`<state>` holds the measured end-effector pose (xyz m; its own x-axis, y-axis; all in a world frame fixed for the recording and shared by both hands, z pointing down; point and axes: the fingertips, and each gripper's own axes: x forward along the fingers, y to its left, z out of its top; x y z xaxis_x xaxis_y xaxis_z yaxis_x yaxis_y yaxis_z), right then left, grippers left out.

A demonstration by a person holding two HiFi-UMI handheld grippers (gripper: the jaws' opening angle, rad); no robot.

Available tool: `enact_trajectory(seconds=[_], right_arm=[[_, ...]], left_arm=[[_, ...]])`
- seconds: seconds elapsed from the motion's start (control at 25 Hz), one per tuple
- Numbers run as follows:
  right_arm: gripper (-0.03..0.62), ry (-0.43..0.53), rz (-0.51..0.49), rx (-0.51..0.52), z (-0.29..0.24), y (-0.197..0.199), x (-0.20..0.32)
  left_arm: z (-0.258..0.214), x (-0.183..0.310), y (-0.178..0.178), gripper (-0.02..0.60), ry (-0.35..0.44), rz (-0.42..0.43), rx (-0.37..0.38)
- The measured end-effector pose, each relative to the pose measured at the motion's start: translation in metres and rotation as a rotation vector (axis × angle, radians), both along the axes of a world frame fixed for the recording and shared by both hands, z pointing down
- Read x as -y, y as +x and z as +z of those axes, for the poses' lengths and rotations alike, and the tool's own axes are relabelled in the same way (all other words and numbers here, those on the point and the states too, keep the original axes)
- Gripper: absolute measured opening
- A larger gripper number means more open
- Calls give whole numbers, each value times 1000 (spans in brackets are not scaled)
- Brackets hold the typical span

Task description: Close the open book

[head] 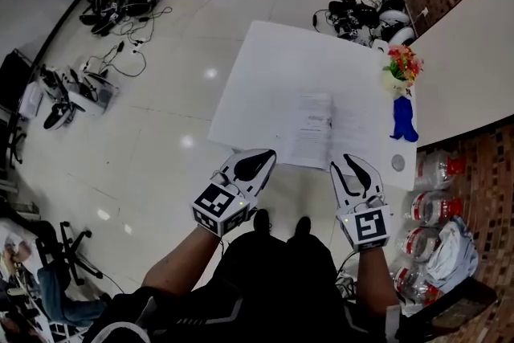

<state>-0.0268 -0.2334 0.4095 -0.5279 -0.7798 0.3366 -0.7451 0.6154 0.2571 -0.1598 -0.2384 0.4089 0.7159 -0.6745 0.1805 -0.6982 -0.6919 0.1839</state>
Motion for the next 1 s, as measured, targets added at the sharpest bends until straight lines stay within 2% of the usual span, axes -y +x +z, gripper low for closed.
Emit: enact_trajectory(seconds=[0.16, 0.28, 0.6, 0.68, 1.0], right_arm=[[92, -81, -42, -91, 45, -2, 16], [103, -131, -87, -163, 75, -5, 25], [103, -130, -318, -511, 170, -15, 22], [103, -134, -346, -583, 192, -13, 20], [103, -129, -338, -672, 225, -6, 25]], left_arm=[[37, 14, 4, -5, -95, -12, -21], [63, 21, 6, -5, -130, -33, 15], [134, 24, 18, -5, -245, -68, 88], [147, 20, 19, -5, -279, -74, 99], [173, 8, 23, -5, -332, -76, 115]])
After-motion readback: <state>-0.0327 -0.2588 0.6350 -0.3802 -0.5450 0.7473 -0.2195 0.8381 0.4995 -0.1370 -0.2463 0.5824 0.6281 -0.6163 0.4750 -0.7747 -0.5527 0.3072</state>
